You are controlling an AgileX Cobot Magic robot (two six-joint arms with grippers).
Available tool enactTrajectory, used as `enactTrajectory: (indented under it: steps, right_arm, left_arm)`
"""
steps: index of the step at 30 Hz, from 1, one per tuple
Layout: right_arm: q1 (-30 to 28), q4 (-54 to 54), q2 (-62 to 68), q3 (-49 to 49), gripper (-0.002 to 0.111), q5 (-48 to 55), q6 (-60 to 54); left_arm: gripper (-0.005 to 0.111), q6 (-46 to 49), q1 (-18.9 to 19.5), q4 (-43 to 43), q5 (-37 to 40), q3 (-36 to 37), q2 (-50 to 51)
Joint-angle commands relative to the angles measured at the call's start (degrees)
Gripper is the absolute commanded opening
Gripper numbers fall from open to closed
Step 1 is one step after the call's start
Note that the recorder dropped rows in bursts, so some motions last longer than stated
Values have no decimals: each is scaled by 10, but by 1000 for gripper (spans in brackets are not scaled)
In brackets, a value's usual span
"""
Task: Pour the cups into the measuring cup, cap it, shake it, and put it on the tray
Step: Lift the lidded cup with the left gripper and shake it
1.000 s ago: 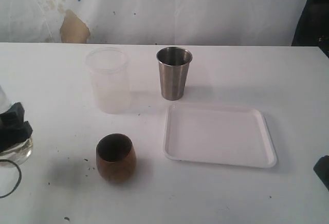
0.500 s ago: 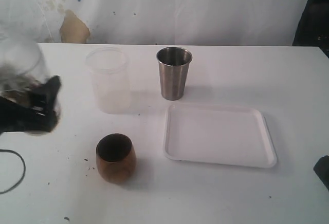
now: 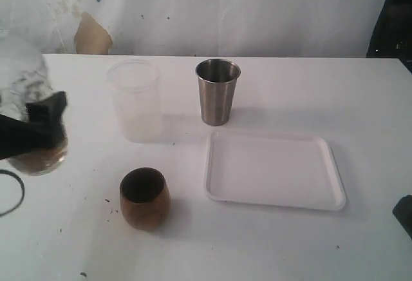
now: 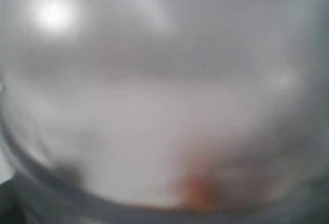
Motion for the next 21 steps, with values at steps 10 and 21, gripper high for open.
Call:
enactTrajectory:
  steps: [10, 21]
  right_arm:
    - [1, -6, -3, 3, 1, 2, 1]
    - [1, -6, -3, 3, 1, 2, 1]
  left_arm:
    - [0, -127, 10, -73, -84, -6, -12]
    - [0, 65, 10, -154, -111, -52, -11]
